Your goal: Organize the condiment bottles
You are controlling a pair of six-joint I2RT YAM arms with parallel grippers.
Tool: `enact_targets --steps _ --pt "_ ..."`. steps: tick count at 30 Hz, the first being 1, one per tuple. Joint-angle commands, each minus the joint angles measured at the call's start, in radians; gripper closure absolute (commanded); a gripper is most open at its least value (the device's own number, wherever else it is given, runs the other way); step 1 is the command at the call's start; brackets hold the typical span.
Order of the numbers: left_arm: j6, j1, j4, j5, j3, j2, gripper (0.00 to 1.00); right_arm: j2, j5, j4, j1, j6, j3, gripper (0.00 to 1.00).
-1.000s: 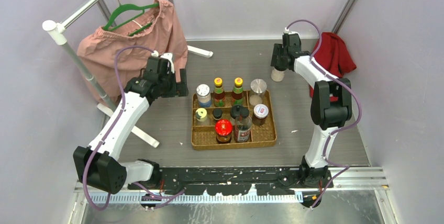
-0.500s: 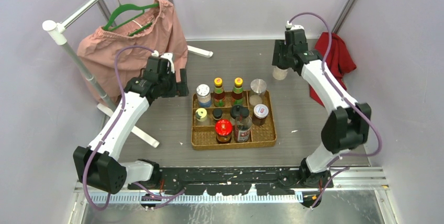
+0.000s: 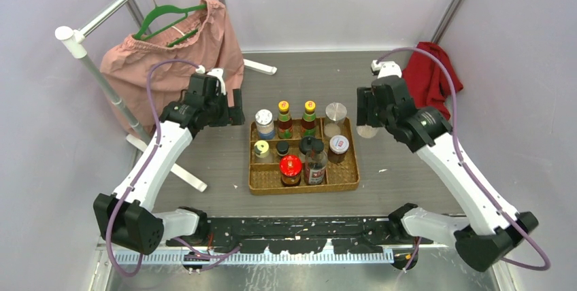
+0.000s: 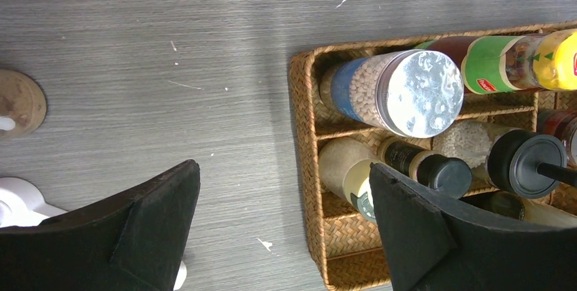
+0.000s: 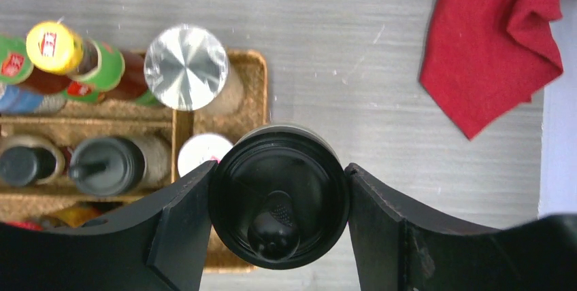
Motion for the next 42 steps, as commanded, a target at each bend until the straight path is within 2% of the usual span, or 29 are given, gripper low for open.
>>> enact_targets --steps 1,9,25,34,42 --pt "0.021 0.002 0.004 0.015 0.035 -0.038 0.05 -0.112 0.081 -0.102 0.045 0.071 0.007 0.46" --pt "0.017 0.002 0.003 0.009 0.038 -0.041 0.06 -0.203 0.035 -0.156 0.142 0.165 -0.085 0.48" --pt "0.014 0.002 -0.012 -0.001 0.036 -0.047 0.06 -0.267 0.036 0.143 0.322 0.239 -0.412 0.49" --pt "0.011 0.001 -0.015 -0.001 0.038 -0.044 0.07 -0.238 0.053 0.271 0.381 0.227 -0.490 0.49" --pt "0.012 0.001 -0.017 -0.005 0.037 -0.044 0.07 -0.177 0.069 0.304 0.410 0.235 -0.519 0.48"
